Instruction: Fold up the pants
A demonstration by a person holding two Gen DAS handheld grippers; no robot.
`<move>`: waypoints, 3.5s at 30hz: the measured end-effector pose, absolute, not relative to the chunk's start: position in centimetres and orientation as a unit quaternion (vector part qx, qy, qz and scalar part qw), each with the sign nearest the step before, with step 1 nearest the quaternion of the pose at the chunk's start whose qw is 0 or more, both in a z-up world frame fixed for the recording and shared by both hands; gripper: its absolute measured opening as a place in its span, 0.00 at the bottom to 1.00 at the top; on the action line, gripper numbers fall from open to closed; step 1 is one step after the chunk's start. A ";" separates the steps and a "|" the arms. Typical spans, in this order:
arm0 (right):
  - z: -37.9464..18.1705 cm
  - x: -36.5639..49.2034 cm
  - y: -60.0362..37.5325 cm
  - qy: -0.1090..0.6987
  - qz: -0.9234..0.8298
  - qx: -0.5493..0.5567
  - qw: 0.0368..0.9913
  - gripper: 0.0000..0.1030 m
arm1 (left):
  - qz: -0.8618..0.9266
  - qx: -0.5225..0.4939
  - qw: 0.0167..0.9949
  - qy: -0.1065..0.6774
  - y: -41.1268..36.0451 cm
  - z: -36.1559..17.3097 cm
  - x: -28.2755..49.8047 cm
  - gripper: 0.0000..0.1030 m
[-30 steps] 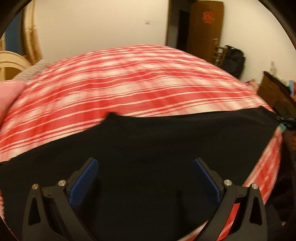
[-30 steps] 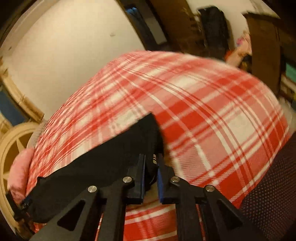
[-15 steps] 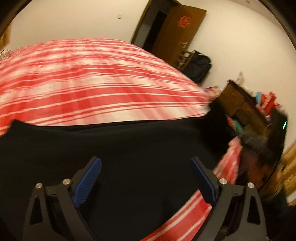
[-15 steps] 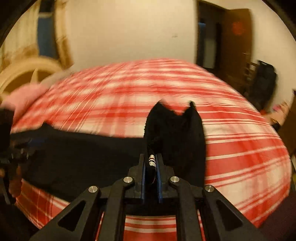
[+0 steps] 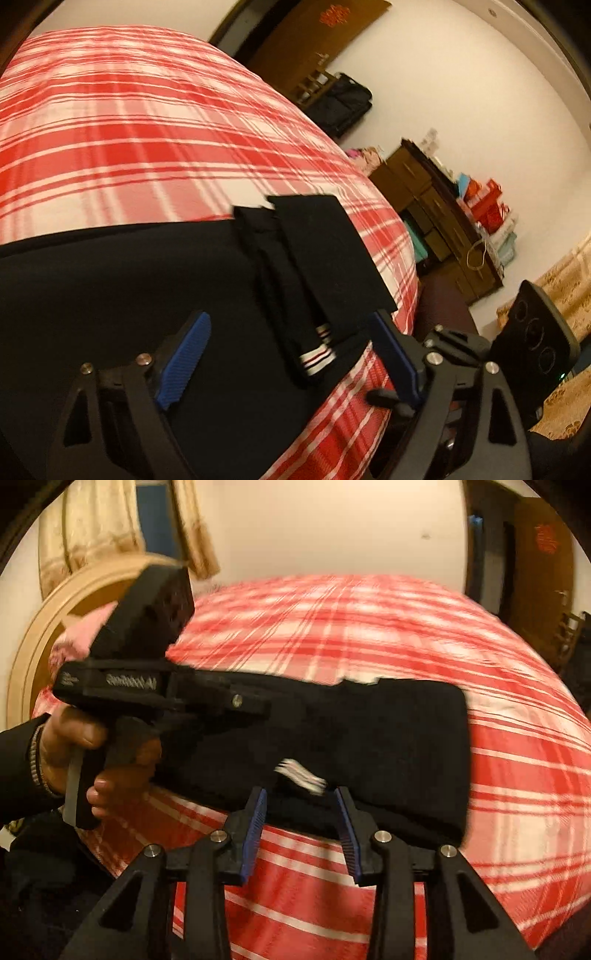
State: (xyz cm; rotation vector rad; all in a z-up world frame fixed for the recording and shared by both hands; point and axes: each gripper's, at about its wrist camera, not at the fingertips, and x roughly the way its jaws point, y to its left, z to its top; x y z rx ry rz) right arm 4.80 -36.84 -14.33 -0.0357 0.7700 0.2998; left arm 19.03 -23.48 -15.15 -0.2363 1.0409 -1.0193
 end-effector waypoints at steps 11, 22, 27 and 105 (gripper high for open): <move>-13.3 4.0 -42.2 0.307 0.057 0.056 0.948 0.40 | -0.486 -0.058 0.726 0.483 -29.9 -15.0 18.2 0.57; -12.9 3.8 -45.9 0.272 -0.005 0.121 0.955 0.55 | -0.466 -0.016 0.767 0.441 -27.7 -12.2 17.0 0.06; -13.2 4.1 -45.3 0.279 0.027 0.127 0.951 0.55 | -0.462 -0.022 0.778 0.426 -26.0 -10.5 17.3 0.06; -15.9 3.7 -32.9 0.312 0.150 -0.056 0.937 0.55 | -0.302 -0.070 0.903 0.299 0.2 -13.2 14.4 0.09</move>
